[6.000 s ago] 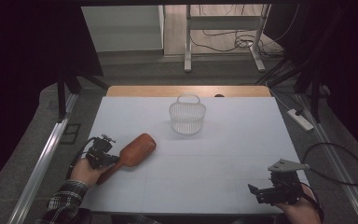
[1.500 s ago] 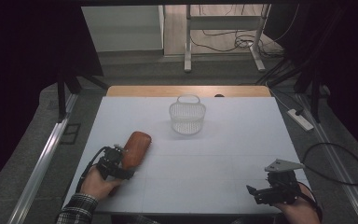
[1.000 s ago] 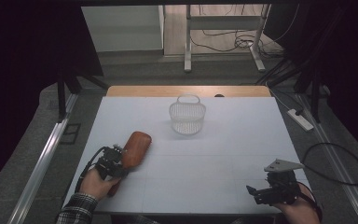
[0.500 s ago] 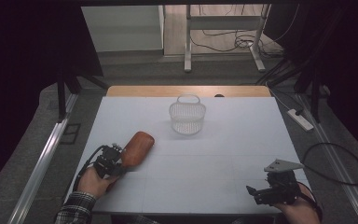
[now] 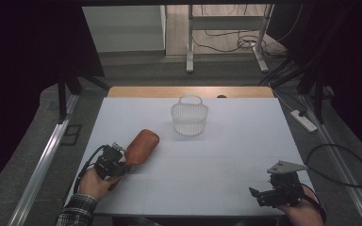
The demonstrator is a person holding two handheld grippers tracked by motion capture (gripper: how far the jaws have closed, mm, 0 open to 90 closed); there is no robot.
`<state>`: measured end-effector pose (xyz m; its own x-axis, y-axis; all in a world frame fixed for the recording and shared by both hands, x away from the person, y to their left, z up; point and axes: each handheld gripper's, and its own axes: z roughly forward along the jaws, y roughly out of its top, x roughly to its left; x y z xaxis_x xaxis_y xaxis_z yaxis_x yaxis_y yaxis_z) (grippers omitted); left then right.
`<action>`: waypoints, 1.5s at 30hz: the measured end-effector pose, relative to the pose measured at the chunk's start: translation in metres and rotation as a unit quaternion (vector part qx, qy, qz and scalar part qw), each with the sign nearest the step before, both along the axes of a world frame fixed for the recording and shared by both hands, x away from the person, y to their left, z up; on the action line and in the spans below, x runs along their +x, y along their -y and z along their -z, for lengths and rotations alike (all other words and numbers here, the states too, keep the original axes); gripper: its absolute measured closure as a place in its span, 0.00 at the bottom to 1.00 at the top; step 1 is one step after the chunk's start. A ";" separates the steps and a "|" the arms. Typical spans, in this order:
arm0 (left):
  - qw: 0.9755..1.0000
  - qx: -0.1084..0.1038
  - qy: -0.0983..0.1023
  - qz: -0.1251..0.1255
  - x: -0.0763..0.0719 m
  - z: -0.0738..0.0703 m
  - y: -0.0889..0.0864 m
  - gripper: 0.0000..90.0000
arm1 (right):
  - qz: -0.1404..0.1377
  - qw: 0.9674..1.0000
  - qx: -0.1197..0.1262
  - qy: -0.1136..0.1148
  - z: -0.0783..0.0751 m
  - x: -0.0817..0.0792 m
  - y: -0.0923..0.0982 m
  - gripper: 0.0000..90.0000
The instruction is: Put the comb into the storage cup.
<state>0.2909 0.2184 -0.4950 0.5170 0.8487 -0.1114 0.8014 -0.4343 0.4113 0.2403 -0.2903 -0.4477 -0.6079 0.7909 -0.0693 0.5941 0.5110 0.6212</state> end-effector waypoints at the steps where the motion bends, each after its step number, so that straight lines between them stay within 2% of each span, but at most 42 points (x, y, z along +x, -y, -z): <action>1: 1.000 -0.006 0.005 0.002 -0.001 -0.001 0.000 0.80 | 0.000 1.000 0.000 0.000 0.000 0.000 0.000 0.02; 5: 0.999 -0.024 0.024 0.008 -0.003 -0.006 0.000 0.80 | 0.001 1.000 0.000 0.000 0.000 0.000 0.000 0.02; 15: 0.997 -0.057 0.046 0.024 -0.007 -0.015 0.002 0.80 | 0.003 1.000 0.003 -0.001 0.000 0.000 0.001 0.02; 16: 0.997 -0.056 0.053 0.026 -0.008 -0.017 0.003 0.80 | 0.003 1.000 0.003 0.000 0.000 0.000 0.001 0.02; 22: 0.995 -0.062 0.069 0.037 -0.011 -0.023 0.008 0.80 | 0.003 1.000 0.005 0.001 -0.001 0.000 0.001 0.02; 28: 0.992 -0.077 0.084 0.048 -0.014 -0.029 0.013 0.80 | 0.005 1.000 0.013 0.003 -0.001 0.000 0.003 0.01; 32: 0.991 -0.078 0.093 0.055 -0.017 -0.034 0.016 0.80 | -0.004 1.000 0.022 0.012 -0.003 -0.003 0.003 0.00; 39: 0.988 -0.094 0.106 0.065 -0.020 -0.041 0.019 0.80 | -0.008 0.999 0.027 0.026 -0.005 -0.005 0.003 0.00; 42: 0.986 -0.097 0.110 0.073 -0.021 -0.043 0.022 0.80 | -0.009 0.998 0.042 0.041 -0.006 -0.006 0.003 0.00; 45: 0.986 -0.094 0.114 0.077 -0.023 -0.044 0.026 0.80 | -0.009 0.998 0.049 0.043 -0.007 -0.006 0.003 0.00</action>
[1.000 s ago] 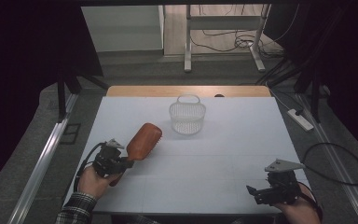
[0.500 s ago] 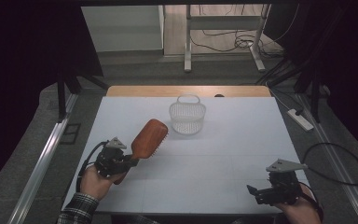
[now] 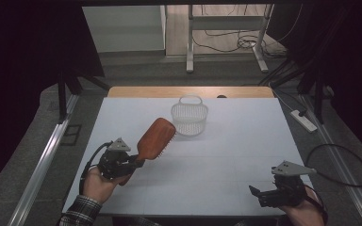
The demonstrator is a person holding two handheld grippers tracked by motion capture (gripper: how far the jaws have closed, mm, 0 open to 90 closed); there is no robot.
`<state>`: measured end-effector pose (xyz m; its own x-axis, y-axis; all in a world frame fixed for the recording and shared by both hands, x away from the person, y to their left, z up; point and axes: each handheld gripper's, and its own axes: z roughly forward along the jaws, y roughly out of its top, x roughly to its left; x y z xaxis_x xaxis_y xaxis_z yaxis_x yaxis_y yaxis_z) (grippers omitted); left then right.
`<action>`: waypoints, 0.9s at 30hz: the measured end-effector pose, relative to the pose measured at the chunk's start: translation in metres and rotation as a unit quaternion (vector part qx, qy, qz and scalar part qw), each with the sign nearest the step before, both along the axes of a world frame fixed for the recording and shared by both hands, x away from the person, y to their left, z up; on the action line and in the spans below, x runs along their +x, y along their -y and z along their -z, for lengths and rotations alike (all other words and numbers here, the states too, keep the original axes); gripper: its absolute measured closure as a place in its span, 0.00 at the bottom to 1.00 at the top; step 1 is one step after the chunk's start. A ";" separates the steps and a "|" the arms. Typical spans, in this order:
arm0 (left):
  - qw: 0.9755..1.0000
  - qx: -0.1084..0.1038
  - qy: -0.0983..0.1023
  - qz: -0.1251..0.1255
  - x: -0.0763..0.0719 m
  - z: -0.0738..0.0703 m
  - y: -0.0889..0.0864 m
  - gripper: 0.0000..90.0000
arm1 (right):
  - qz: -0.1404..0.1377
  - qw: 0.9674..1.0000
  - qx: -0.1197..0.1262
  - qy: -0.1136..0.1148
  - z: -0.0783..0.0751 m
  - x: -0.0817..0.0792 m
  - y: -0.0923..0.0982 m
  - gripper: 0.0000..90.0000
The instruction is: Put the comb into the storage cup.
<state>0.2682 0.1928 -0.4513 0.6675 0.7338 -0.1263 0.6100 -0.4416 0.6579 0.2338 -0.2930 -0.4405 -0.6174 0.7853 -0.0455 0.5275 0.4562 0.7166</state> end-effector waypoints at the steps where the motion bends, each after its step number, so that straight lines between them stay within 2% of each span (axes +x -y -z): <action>1: 1.000 0.000 0.001 0.003 0.000 0.000 0.001 0.80 | 0.000 1.000 0.001 0.002 0.000 0.000 0.000 0.00; 5: 1.000 -0.004 0.006 0.006 -0.001 -0.002 0.004 0.80 | -0.001 1.000 0.013 0.005 -0.001 0.001 0.001 0.00; 11: 1.000 -0.022 0.011 0.011 -0.003 -0.004 0.006 0.80 | -0.004 0.999 0.037 0.011 -0.005 0.005 0.000 0.00; 13: 1.000 -0.024 0.013 0.011 -0.003 -0.004 0.008 0.80 | -0.010 0.999 0.044 0.011 -0.005 0.006 -0.001 0.00; 14: 0.999 -0.024 0.015 0.014 -0.003 -0.004 0.009 0.80 | -0.016 0.998 0.056 0.014 -0.007 0.007 -0.003 0.00; 19: 0.999 -0.024 0.018 0.021 -0.003 -0.005 0.015 0.80 | -0.027 0.997 0.070 0.024 -0.010 0.009 -0.007 0.00; 24: 0.999 -0.022 0.020 0.027 -0.003 -0.005 0.022 0.80 | -0.037 0.995 0.093 0.015 -0.015 0.017 -0.012 0.00; 25: 0.999 -0.024 0.021 0.029 -0.002 -0.005 0.023 0.80 | -0.039 0.994 0.107 0.008 -0.017 0.020 -0.013 0.00; 27: 0.999 -0.025 0.023 0.030 -0.002 -0.006 0.025 0.80 | -0.040 0.992 0.115 0.006 -0.018 0.021 -0.014 0.00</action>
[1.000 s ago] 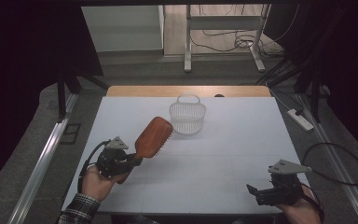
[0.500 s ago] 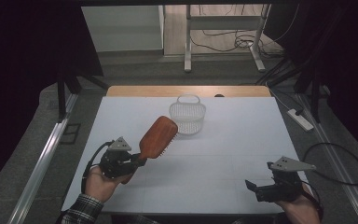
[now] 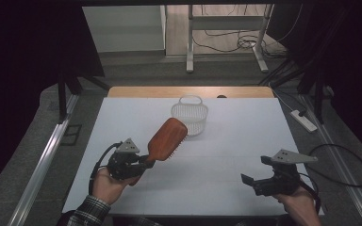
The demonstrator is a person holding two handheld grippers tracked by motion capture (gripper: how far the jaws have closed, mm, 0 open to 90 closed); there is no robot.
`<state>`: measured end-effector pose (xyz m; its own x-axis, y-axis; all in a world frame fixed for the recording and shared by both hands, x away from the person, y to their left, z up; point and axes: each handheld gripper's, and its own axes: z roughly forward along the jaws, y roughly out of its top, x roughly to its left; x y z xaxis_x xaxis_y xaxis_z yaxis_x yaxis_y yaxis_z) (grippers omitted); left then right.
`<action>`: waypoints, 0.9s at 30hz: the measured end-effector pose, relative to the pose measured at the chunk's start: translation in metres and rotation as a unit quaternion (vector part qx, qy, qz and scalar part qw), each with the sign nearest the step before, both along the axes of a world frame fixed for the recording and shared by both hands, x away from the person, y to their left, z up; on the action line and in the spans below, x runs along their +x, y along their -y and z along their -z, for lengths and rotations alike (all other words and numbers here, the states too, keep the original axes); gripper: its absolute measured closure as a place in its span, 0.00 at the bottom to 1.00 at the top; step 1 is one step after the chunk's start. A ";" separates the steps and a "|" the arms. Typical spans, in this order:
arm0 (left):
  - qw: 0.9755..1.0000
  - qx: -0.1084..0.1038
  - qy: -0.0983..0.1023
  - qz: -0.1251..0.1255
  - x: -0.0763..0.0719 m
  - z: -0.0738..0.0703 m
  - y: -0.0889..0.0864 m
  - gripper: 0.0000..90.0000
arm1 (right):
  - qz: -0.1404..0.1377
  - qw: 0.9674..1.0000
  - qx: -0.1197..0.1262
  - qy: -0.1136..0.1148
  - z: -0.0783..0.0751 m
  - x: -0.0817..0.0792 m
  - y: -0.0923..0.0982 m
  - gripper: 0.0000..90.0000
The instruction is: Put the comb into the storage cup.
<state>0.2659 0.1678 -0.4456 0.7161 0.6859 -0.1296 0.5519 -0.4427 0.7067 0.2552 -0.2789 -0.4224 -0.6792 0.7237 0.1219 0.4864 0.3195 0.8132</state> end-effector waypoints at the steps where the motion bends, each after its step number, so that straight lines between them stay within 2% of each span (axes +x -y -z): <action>1: 1.000 -0.003 -0.001 0.001 0.000 0.000 0.001 0.80 | -0.002 1.000 0.006 -0.002 -0.001 0.002 -0.002 0.00; 4: 1.000 -0.006 0.001 0.004 0.001 -0.001 0.003 0.80 | -0.009 1.000 0.018 -0.006 -0.003 0.009 -0.008 0.00; 9: 1.000 -0.006 0.005 0.009 0.002 -0.002 0.009 0.80 | -0.014 1.000 0.017 -0.008 -0.004 0.013 -0.015 0.00; 19: 1.000 -0.012 0.014 0.022 0.004 -0.006 0.024 0.80 | -0.028 0.998 0.047 -0.021 -0.009 0.027 -0.035 0.00; 27: 0.999 -0.017 0.013 0.035 0.007 -0.006 0.036 0.80 | -0.037 0.997 0.050 -0.037 -0.010 0.034 -0.048 0.00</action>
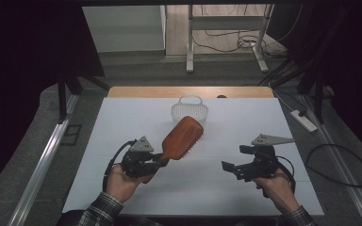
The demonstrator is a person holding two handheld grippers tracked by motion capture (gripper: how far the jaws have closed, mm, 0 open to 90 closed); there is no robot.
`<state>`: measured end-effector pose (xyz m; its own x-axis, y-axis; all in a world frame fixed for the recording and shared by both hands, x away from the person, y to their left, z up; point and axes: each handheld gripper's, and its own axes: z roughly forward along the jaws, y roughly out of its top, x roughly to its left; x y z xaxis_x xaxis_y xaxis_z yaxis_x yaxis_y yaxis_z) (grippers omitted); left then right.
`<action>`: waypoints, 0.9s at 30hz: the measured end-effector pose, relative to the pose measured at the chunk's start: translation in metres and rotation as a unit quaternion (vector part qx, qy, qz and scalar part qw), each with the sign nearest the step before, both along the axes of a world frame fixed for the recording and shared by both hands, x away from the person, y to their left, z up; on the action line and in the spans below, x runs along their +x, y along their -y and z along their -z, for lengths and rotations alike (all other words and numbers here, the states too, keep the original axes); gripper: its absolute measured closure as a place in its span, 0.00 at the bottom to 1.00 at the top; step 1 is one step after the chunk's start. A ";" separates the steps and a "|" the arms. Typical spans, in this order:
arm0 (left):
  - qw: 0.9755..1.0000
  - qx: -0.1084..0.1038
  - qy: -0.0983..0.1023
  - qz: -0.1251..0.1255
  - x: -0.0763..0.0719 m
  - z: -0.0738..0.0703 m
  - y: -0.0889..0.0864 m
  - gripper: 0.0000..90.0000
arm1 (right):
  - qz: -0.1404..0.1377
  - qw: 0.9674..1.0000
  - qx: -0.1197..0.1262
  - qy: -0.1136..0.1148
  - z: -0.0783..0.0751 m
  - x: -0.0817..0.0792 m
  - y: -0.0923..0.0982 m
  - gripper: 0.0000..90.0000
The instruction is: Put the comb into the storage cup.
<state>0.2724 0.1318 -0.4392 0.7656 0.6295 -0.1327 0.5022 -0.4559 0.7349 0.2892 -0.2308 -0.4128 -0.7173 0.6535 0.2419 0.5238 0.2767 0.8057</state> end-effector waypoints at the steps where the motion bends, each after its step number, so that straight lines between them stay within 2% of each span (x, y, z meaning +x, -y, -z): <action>1: 1.000 0.000 0.000 0.002 0.000 0.000 0.001 0.80 | 0.000 1.000 0.000 0.000 -0.001 0.001 -0.002 0.00; 7: 1.000 -0.004 0.003 0.003 0.001 -0.001 0.007 0.80 | -0.004 1.000 0.010 -0.007 -0.004 0.006 -0.013 0.00; 10: 1.000 -0.004 0.006 0.004 0.002 -0.003 0.009 0.80 | -0.006 1.000 0.027 -0.015 -0.005 0.011 -0.019 0.00; 17: 1.000 -0.006 0.010 0.007 0.003 -0.005 0.014 0.80 | -0.004 0.999 0.025 -0.024 -0.006 0.017 -0.026 0.00; 23: 1.000 -0.011 0.016 0.010 0.003 -0.006 0.022 0.80 | -0.002 0.999 0.013 -0.029 -0.010 0.022 -0.037 0.00; 27: 1.000 -0.012 0.018 0.011 0.002 -0.005 0.023 0.80 | -0.007 0.999 0.020 -0.043 -0.010 0.027 -0.044 0.00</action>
<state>0.2741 0.1089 -0.4341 0.7833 0.6101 -0.1194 0.4655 -0.4483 0.7631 0.3164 -0.1864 -0.4027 -0.7021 0.6321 0.3280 0.5871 0.2531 0.7689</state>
